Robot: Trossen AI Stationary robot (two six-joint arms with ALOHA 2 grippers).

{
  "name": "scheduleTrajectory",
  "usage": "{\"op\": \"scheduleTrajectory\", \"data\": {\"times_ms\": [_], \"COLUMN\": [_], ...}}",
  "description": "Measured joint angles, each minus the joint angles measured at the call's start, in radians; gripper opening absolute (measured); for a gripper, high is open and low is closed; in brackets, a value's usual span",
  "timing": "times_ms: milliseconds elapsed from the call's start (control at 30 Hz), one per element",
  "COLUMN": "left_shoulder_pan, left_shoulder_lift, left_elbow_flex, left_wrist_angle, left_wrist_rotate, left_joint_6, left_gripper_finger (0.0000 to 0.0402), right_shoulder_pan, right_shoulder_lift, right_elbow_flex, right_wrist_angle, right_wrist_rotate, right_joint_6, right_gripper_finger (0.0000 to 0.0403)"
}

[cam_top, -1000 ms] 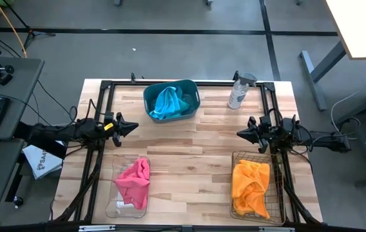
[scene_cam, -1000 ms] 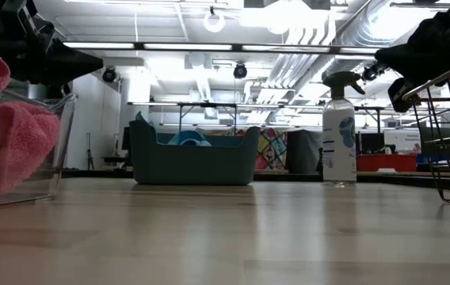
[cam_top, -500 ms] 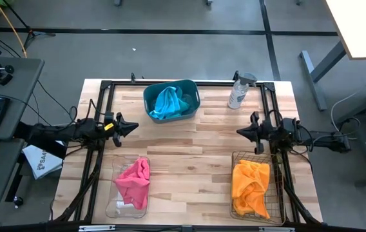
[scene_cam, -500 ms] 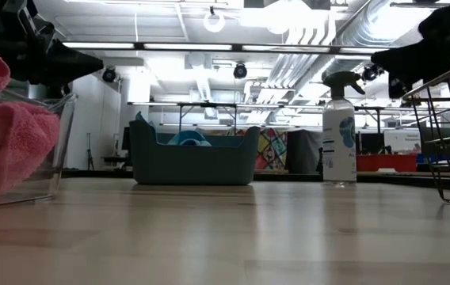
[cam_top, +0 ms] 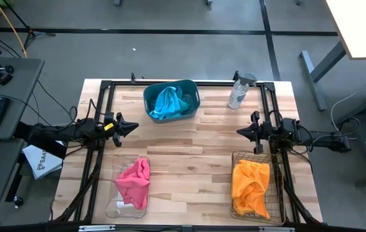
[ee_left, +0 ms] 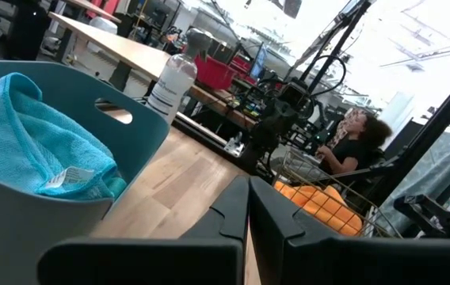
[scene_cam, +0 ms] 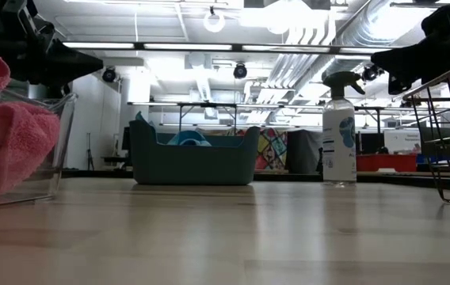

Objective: Sort microfiber towel by color & place in baskets
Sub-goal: Return to Home Position

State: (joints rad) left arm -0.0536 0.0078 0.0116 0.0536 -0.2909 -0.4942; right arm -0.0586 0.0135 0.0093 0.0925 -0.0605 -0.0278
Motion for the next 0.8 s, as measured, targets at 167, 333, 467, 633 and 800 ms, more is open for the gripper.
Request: {"op": "scheduleTrajectory", "data": {"times_ms": [167, 333, 467, 633, 800], "left_shoulder_pan": [0.000, 0.000, 0.000, 0.000, 0.000], "left_shoulder_lift": [0.000, 0.000, 0.000, 0.000, 0.000], "left_elbow_flex": [0.000, 0.000, 0.000, 0.000, 0.000], "left_wrist_angle": [0.000, 0.000, 0.000, 0.000, 0.000], "left_wrist_rotate": [0.000, 0.000, 0.000, 0.000, 0.000], "left_joint_6": [0.000, 0.000, 0.000, 0.000, 0.000], "left_gripper_finger": [0.0000, 0.0000, 0.0000, 0.0000, 0.0000], "right_shoulder_pan": [0.000, 0.000, 0.000, 0.000, 0.000], "right_shoulder_lift": [0.000, 0.000, 0.000, 0.000, 0.000], "right_elbow_flex": [0.000, 0.000, 0.000, 0.000, 0.000], "right_wrist_angle": [0.000, 0.000, 0.000, 0.000, 0.000], "right_wrist_rotate": [0.000, 0.000, 0.000, 0.000, 0.000], "right_joint_6": [0.009, 0.003, 0.003, 0.002, 0.002], "right_gripper_finger": [0.0000, 0.0000, 0.0000, 0.0000, 0.0000]}}
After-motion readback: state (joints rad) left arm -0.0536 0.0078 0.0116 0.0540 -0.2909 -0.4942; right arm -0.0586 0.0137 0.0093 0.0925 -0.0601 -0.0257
